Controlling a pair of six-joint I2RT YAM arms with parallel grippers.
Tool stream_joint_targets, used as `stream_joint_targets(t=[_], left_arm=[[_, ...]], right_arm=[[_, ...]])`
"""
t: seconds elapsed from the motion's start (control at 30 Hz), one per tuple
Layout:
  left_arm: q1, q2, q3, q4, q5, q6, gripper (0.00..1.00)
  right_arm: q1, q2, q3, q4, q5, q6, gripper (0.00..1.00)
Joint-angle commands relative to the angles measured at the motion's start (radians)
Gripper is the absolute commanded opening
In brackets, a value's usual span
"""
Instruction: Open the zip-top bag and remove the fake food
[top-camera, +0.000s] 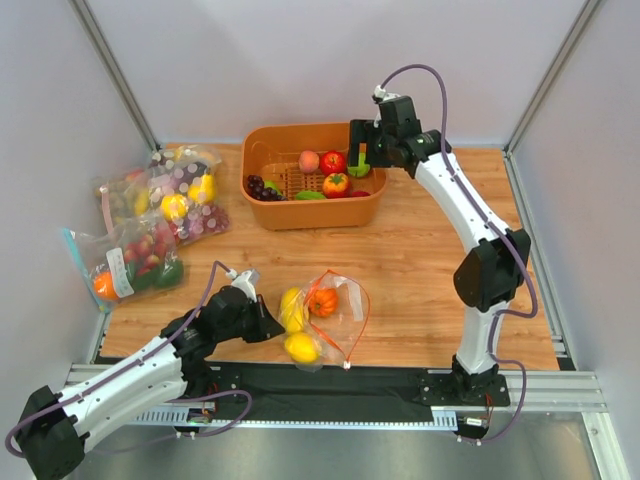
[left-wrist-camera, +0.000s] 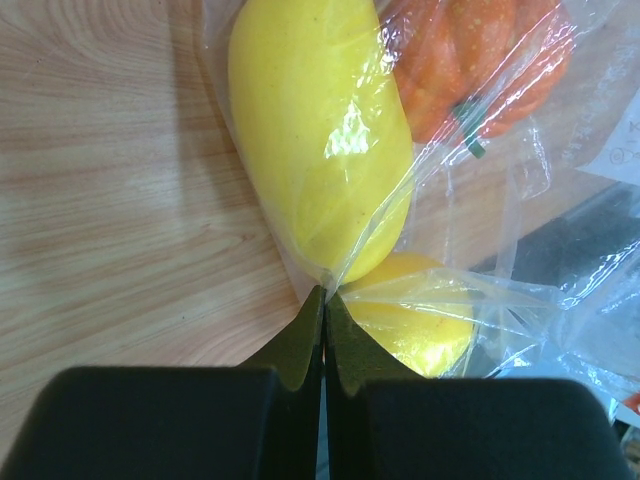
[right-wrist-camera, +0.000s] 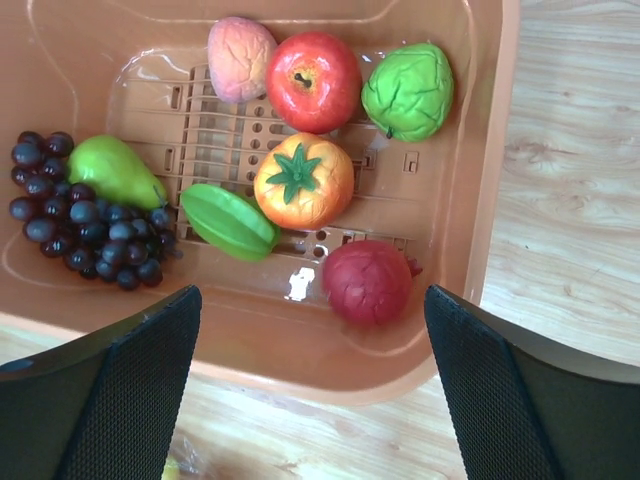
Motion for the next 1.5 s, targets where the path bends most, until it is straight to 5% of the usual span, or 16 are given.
stream_joint_targets(t=[0.0, 0.33, 0.53, 0.7, 0.9, 1.03, 1.47], left_arm=[[0.003, -0.007, 0.006, 0.009, 0.016, 0.011, 0.00], [0.005, -0.004, 0.000, 0.023, 0.017, 0.017, 0.00], [0.003, -0.001, -0.007, 0.029, 0.020, 0.013, 0.00], [0.003, 0.000, -0.013, 0.035, 0.019, 0.011, 0.00], [0.003, 0.013, -0.016, 0.044, 0.028, 0.008, 0.00], [0.005, 0.010, -0.016, 0.043, 0.023, 0.005, 0.00], [0.003, 0.008, -0.016, 0.040, 0.036, 0.010, 0.00]], right_arm=[[-0.001, -0.117, -0.025, 0.008, -0.019, -0.025, 0.93], [0.068, -0.540, -0.465, 0.086, -0.024, -0.019, 0.92], [0.111, -0.829, -0.721, 0.150, -0.171, 0.105, 0.89], [0.267, -0.990, -0.884, 0.164, -0.165, 0.182, 0.75], [0.582, -0.975, -0.935, 0.143, -0.020, 0.272, 0.62], [0.677, -0.932, -0.962, 0.166, 0.056, 0.300, 0.58], [0.732, -0.697, -1.013, 0.199, 0.169, 0.329, 0.58]])
